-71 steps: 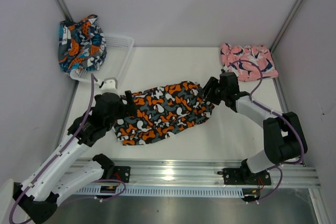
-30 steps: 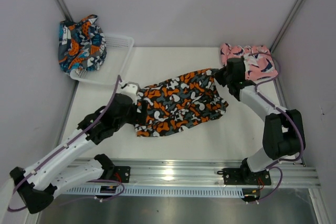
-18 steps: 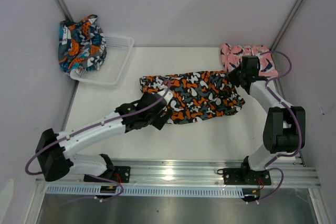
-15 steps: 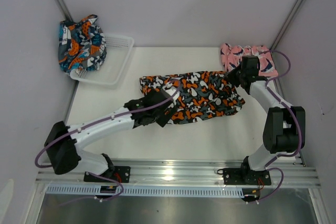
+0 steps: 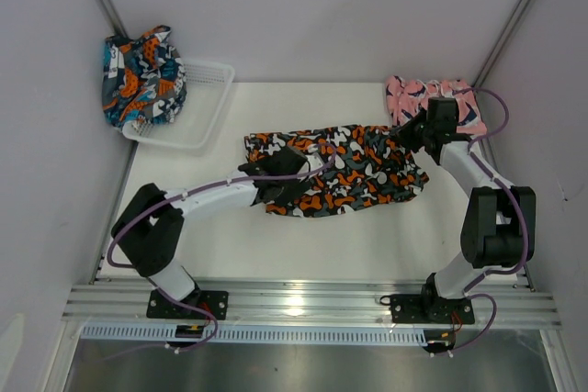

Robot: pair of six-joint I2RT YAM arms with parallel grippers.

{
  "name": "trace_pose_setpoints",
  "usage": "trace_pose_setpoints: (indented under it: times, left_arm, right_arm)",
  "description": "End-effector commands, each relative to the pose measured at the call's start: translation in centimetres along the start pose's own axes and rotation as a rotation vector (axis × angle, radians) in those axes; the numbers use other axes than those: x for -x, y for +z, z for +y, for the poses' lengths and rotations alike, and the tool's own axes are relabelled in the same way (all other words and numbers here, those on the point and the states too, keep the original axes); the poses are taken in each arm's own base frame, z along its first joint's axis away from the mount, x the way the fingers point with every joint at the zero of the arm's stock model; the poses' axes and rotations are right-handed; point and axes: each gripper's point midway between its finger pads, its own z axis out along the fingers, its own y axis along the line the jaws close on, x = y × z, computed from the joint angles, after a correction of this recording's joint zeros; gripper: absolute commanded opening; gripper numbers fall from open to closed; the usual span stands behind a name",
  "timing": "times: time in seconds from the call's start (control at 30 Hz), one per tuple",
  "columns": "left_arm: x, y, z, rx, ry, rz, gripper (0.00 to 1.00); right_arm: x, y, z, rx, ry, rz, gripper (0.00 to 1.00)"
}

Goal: Fold and stack the shorts
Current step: Flatten the shorts out

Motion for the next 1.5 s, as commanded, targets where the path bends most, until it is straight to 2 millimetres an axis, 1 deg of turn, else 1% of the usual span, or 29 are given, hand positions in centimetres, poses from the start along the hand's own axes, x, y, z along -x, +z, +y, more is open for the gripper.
trace_pose_setpoints:
  times: [0.0, 0.07, 0.1, 0.17, 0.2, 0.3, 0.37, 0.4, 0.43, 0.47, 0.57, 0.6, 0.63, 0.67, 0.73, 0.83, 0.87, 0.93, 0.97, 1.0, 1.03, 1.07, 1.13, 1.2, 1.23, 1.3, 1.4, 1.43, 1.47]
  left_arm:
    - [0.3, 1.5, 1.1, -0.021, 0.015, -0.031, 0.81]
    - [0.2, 1.7, -0.1, -0.096, 0.011, -0.038, 0.80]
    - [0.0, 1.8, -0.3, -0.108, 0.030, -0.033, 0.81]
    - [-0.4, 1.7, -1.1, -0.145, 0.041, -0.034, 0.83]
    - [-0.4, 1.5, -1.3, -0.158, 0.040, -0.042, 0.86]
    - [-0.1, 0.3, -1.5, -0.181, 0.043, -0.091, 0.89]
    - [-0.9, -0.1, -1.8, -0.189, 0.065, -0.101, 0.89]
    - [-0.7, -0.6, -1.3, -0.172, 0.081, -0.125, 0.89]
    - [-1.1, -0.6, -1.3, -0.166, 0.091, -0.124, 0.89]
    - [-1.2, -0.5, -1.2, -0.154, 0.092, -0.131, 0.89]
    - [-2.3, 0.4, -1.1, -0.127, 0.105, -0.074, 0.87]
    - [-2.5, 1.1, -1.0, -0.123, 0.104, -0.043, 0.82]
    - [-3.3, 1.4, -1.2, -0.131, 0.108, -0.006, 0.80]
    - [-3.4, 1.7, -1.3, -0.139, 0.099, 0.006, 0.77]
    - [-3.8, 2.6, -1.4, -0.148, 0.088, 0.031, 0.76]
    - [-4.5, 3.4, -0.3, -0.111, 0.073, 0.069, 0.74]
    - [-4.7, 3.6, -0.1, -0.112, 0.061, 0.076, 0.70]
    - [-4.5, 4.0, -0.1, -0.122, 0.048, 0.084, 0.68]
    - [-4.6, 4.2, 0.2, -0.115, 0.046, 0.092, 0.61]
    - [-4.9, 4.4, 0.5, -0.105, 0.044, 0.106, 0.56]
    - [-4.8, 4.4, 1.0, -0.092, 0.039, 0.112, 0.52]
    - [-4.5, 4.4, 1.4, -0.083, 0.027, 0.110, 0.47]
    - [-4.0, 4.0, 1.7, -0.085, 0.015, 0.091, 0.46]
    - [-3.7, 3.4, 2.0, -0.078, 0.011, 0.067, 0.37]
    - [-3.7, 3.3, 2.2, -0.069, 0.009, 0.061, 0.23]
    - [-3.5, 3.0, 2.7, -0.048, 0.005, 0.054, 0.01]
    - [-3.0, 2.8, 2.8, -0.051, -0.017, 0.052, 0.00]
    - [-3.3, 2.6, 2.9, -0.051, -0.020, 0.066, 0.00]
    - [-2.7, 2.2, 3.4, -0.032, -0.056, 0.061, 0.00]
  right_arm:
    - [0.3, -0.3, 0.8, 0.052, -0.021, 0.001, 0.00]
    - [0.3, -0.3, 0.8, 0.054, -0.020, 0.002, 0.00]
    - [0.4, -0.3, 0.7, 0.054, -0.020, 0.000, 0.00]
    - [0.3, -0.3, 0.6, 0.051, -0.020, 0.001, 0.00]
    - [0.3, -0.3, 0.6, 0.053, -0.020, 0.001, 0.00]
    - [0.3, -0.3, 0.3, 0.050, -0.016, 0.003, 0.00]
    - [0.3, -0.3, 0.3, 0.050, -0.014, 0.003, 0.00]
    - [0.3, -0.3, 0.3, 0.052, -0.014, 0.002, 0.00]
    - [0.3, -0.2, 0.2, 0.050, -0.010, 0.002, 0.00]
    - [0.3, -0.2, 0.2, 0.052, -0.011, 0.002, 0.00]
    - [0.3, -0.2, 0.2, 0.054, -0.008, 0.003, 0.00]
    - [0.2, -0.2, 0.2, 0.054, -0.007, 0.005, 0.00]
    - [0.2, -0.2, 0.2, 0.055, -0.009, 0.004, 0.00]
    - [0.2, -0.3, 0.2, 0.055, -0.009, 0.004, 0.00]
    - [0.2, -0.3, 0.1, 0.054, -0.011, 0.003, 0.00]
    - [0.2, -0.4, 0.1, 0.056, -0.010, 0.004, 0.00]
    - [0.2, -0.4, 0.1, 0.057, -0.011, 0.003, 0.00]
    - [0.2, -0.5, 0.1, 0.058, -0.008, 0.002, 0.00]
    - [0.2, -0.5, 0.2, 0.061, -0.007, 0.001, 0.00]
    - [0.2, -0.5, 0.3, 0.063, -0.008, 0.001, 0.00]
    - [0.3, -0.5, 0.3, 0.063, -0.008, -0.001, 0.00]
    - [0.2, -0.5, 0.2, 0.062, -0.008, 0.000, 0.00]
    - [0.3, -0.5, 0.2, 0.061, -0.008, -0.001, 0.00]
    - [0.2, -0.5, 0.2, 0.062, -0.008, 0.000, 0.00]
    - [0.2, -0.5, 0.2, 0.062, -0.009, 0.000, 0.00]
    - [0.2, -0.5, 0.2, 0.063, -0.009, -0.001, 0.00]
    - [0.2, -0.5, 0.2, 0.061, -0.009, 0.001, 0.00]
    - [0.2, -0.5, 0.2, 0.060, -0.011, 0.002, 0.00]
    - [0.2, -0.7, 0.2, 0.057, -0.010, 0.007, 0.00]
